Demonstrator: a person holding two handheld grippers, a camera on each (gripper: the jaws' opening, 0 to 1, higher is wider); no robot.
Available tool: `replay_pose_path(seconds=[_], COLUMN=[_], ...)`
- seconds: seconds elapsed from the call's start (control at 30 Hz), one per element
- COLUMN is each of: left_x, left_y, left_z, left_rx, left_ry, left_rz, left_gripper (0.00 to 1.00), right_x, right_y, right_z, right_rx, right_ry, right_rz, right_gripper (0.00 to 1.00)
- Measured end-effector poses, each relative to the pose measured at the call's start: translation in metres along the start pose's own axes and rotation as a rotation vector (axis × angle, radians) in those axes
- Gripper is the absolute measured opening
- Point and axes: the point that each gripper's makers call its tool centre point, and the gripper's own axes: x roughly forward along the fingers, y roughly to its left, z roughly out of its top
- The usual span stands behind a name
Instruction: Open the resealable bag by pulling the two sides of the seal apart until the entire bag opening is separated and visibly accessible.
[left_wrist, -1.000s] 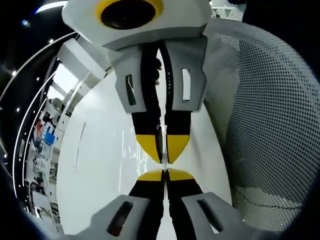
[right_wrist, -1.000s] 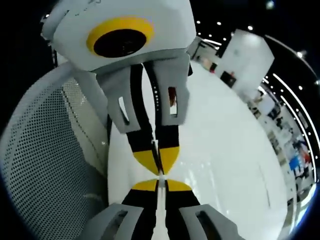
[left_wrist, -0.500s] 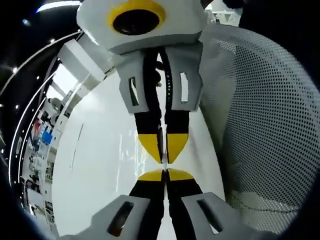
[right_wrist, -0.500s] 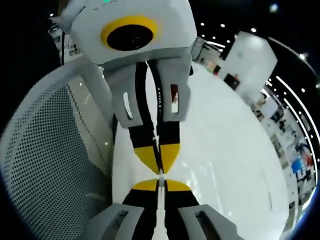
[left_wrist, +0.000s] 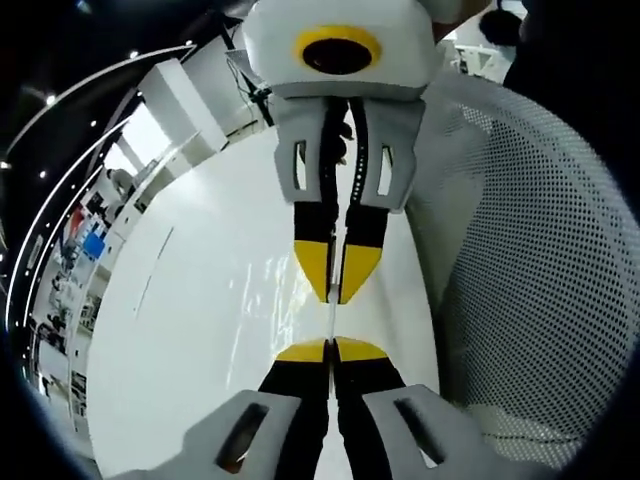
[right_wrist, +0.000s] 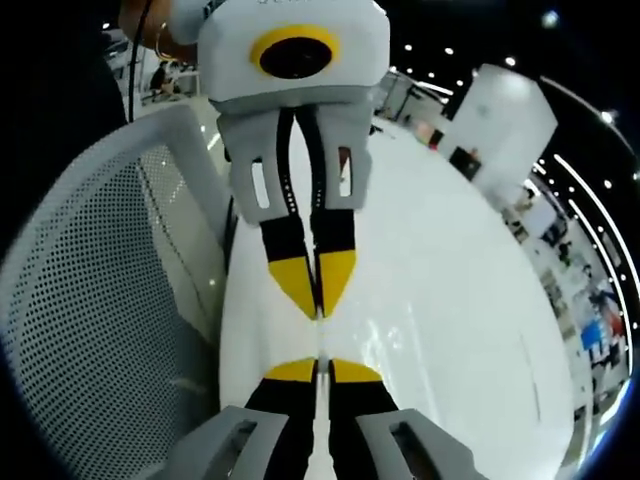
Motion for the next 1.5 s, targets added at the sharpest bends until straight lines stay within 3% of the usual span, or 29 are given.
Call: replay_pose_path(seconds=[0.5,1.5], left_x=[-0.006,-0.007], left_y=[0.001,0.005], left_z=[-0.002,-0.009], left_rx=[-0.033,-0.084], left_ry=[-0.009,0.012], left_rz=[-0.004,0.017], left_gripper=[0.0,0.0], right_x=[-0.009,-0.028], right_y=[-0.002,-0.004], right_z=[-0.016,-0.064], right_rx=[0.026,0.014], right_ry=[0.021,0.131], right_rz=[-0.006,-0.038], right_gripper=[0.0,0.0])
